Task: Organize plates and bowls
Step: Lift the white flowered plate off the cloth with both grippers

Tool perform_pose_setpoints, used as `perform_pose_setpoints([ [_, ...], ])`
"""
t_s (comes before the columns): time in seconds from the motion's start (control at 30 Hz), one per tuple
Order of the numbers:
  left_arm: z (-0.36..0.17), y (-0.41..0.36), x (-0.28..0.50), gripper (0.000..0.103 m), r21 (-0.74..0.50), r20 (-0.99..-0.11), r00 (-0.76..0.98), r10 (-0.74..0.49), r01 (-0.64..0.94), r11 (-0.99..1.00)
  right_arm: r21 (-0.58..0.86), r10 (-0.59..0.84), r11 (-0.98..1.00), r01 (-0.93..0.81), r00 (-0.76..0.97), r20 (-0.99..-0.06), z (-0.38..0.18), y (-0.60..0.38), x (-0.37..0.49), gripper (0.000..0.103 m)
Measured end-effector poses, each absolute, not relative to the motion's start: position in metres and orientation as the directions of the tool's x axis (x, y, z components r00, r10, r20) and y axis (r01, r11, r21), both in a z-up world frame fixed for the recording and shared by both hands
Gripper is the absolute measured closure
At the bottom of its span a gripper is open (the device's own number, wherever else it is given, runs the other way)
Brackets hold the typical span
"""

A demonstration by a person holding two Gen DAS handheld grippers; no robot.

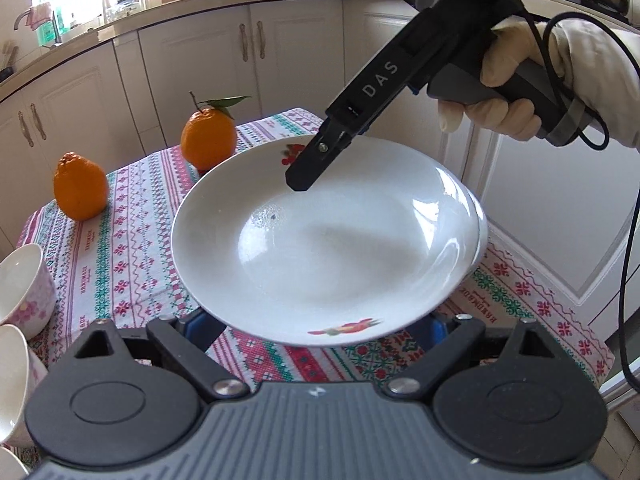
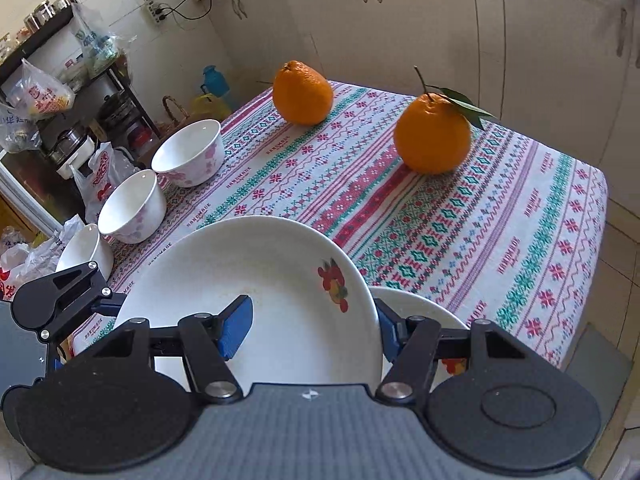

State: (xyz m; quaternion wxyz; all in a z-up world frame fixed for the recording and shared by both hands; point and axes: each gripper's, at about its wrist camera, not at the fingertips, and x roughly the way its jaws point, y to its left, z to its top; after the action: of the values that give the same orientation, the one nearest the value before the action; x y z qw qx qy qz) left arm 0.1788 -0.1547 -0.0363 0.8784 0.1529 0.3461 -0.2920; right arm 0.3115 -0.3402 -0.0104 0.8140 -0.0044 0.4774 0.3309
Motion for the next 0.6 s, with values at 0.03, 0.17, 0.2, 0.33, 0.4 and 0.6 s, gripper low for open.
perform_pose_setpoints([
  [0.03,-0.037,-0.159,0.179,0.009,0.065,-0.701,0.582,-0.412,0.628,0.776,0.311,0.532,0.787,-0.533,0.330,-0.780,-0.012,-0.346,0.309,0.033],
  [0.17,-0.041,-0.170,0.180,0.009,0.054,-0.710,0.555,-0.434,0.658,0.751,0.316,0.522,0.807,-0.499,0.351,-0.777,-0.016,-0.363,0.301,0.033],
  [0.2,-0.042,-0.173,0.180,0.009,0.056,-0.712,0.549,-0.437,0.665,0.745,0.320,0.521,0.810,-0.491,0.354,-0.777,-0.017,-0.367,0.299,0.033],
  [0.33,-0.045,-0.179,0.181,0.009,0.048,-0.721,0.528,-0.449,0.684,0.728,0.328,0.516,0.821,-0.467,0.362,-0.777,-0.022,-0.379,0.294,0.033],
  [0.4,-0.046,-0.182,0.182,0.009,0.043,-0.725,0.518,-0.453,0.691,0.722,0.330,0.514,0.825,-0.459,0.364,-0.777,-0.025,-0.384,0.292,0.033],
  [0.6,-0.048,-0.187,0.186,0.009,0.043,-0.733,0.503,-0.458,0.706,0.707,0.336,0.508,0.834,-0.439,0.369,-0.779,-0.033,-0.393,0.289,0.033],
])
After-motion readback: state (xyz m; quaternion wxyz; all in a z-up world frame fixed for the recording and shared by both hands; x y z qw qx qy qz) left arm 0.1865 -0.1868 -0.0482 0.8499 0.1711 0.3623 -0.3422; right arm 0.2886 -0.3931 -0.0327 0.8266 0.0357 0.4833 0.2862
